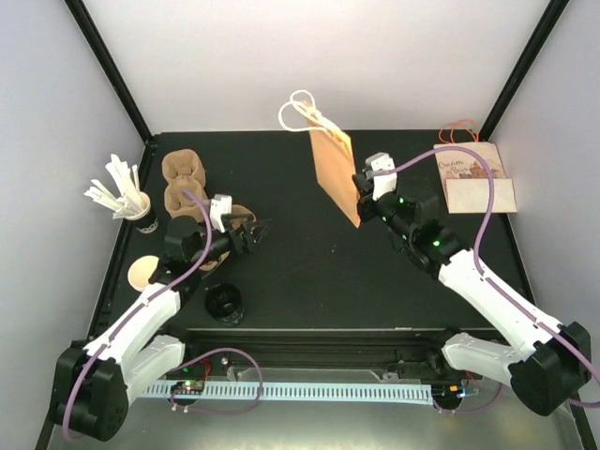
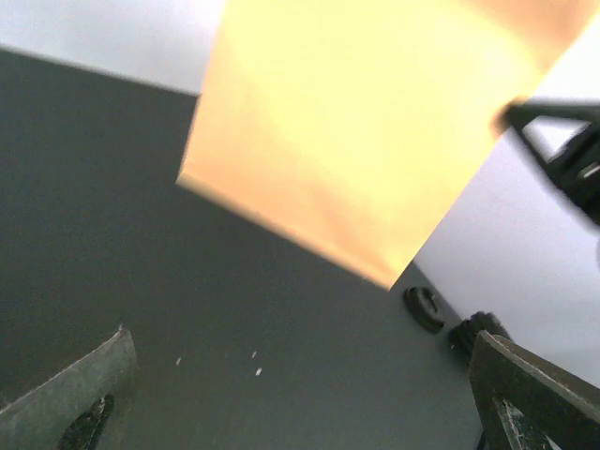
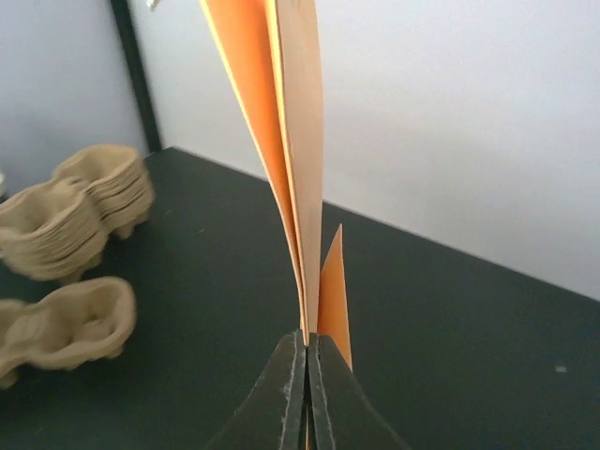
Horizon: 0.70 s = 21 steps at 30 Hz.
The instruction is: Pack the takeout coffee
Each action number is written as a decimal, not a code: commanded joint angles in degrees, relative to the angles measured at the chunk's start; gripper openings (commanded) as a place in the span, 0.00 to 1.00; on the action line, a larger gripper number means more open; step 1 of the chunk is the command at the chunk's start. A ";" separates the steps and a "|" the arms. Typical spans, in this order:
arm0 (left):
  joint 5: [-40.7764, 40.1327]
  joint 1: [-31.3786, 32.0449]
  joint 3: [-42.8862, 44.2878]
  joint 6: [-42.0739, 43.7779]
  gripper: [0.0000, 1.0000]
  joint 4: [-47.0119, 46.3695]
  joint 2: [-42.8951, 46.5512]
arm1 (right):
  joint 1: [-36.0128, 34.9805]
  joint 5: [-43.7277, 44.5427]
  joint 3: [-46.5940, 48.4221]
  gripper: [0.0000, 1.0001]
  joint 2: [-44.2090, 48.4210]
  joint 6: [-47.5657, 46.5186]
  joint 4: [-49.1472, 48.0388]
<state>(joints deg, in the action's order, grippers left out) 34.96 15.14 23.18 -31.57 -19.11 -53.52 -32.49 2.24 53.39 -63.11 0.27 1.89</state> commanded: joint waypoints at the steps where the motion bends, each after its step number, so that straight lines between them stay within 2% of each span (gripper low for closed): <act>1: 2.08 0.42 6.04 -1.67 0.99 5.08 4.98 | 0.15 -14.14 -3.91 0.01 0.23 2.79 -10.24; 5: 1.55 0.46 8.67 -4.28 0.99 5.67 7.24 | 0.15 -19.36 -9.38 0.01 2.99 4.66 -13.49; 9: 0.36 0.33 12.26 -15.95 0.99 8.48 4.90 | 0.15 -21.35 -15.56 0.01 5.47 5.05 -18.84; 12: 1.21 0.26 14.25 -23.52 0.93 9.47 2.73 | 0.15 -22.32 -17.87 0.01 6.19 3.79 -19.71; 16: 3.83 0.27 14.59 -30.58 0.84 3.78 0.47 | 0.15 -22.91 -18.53 0.01 6.36 2.28 -18.29; 21: 6.47 0.32 15.96 -35.45 0.78 -2.67 -3.22 | 0.15 -23.53 -19.54 0.01 6.47 1.90 -18.90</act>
<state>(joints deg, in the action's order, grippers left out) 37.71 15.14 35.55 -59.59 -15.31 -54.57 -32.49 -19.62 34.70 -57.63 3.25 -13.47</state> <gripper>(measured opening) 0.793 0.017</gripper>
